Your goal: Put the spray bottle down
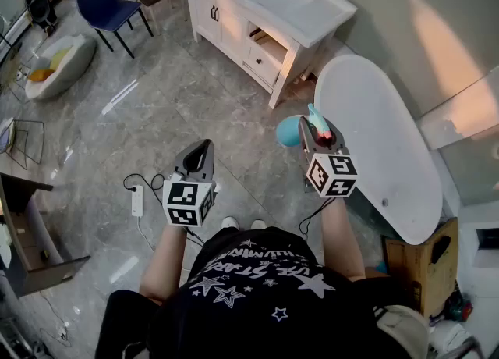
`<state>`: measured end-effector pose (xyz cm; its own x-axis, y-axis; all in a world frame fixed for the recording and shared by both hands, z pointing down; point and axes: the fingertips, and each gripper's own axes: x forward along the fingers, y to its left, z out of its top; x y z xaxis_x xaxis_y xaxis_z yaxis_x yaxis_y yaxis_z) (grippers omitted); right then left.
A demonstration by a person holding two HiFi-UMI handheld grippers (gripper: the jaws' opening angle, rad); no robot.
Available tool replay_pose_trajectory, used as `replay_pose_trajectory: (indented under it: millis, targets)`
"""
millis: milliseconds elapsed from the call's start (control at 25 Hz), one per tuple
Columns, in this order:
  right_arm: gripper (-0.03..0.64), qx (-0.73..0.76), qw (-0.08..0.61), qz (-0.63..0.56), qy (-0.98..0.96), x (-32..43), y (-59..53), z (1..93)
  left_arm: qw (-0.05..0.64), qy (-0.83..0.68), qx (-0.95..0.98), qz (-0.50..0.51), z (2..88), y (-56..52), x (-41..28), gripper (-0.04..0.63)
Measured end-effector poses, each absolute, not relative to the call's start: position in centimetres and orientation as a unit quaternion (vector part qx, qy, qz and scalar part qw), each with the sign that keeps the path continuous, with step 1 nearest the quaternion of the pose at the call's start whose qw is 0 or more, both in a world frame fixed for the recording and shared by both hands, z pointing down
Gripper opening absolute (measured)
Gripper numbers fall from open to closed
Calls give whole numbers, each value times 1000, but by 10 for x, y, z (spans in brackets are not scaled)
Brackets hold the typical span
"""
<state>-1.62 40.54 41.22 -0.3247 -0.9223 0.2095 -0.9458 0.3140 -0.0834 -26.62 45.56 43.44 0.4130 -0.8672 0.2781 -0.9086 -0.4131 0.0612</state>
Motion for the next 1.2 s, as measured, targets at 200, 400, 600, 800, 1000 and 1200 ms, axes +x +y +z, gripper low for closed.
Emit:
replay_pose_trajectory:
  millis: [200, 400, 600, 800, 1000, 1200]
  targets:
    - [147, 573, 64, 98, -811, -3, 421, 410, 100, -532, 835, 98, 427, 473, -250, 15]
    - [147, 572, 63, 101, -811, -2, 424, 414, 96, -537, 832, 97, 427, 475, -251, 15]
    - [147, 569, 69, 112, -812, -12, 418, 423, 118, -549, 822, 99, 439, 479, -266, 15]
    - [148, 569, 54, 109, -813, -38, 405, 420, 120, -550, 822, 91, 441, 473, -287, 15]
    - [149, 581, 23, 110, -806, -47, 396, 412, 113, -540, 829, 88, 440, 455, -298, 15]
    - [149, 596, 26, 110, -795, -40, 378, 415, 125, -532, 832, 98, 454, 433, -303, 15]
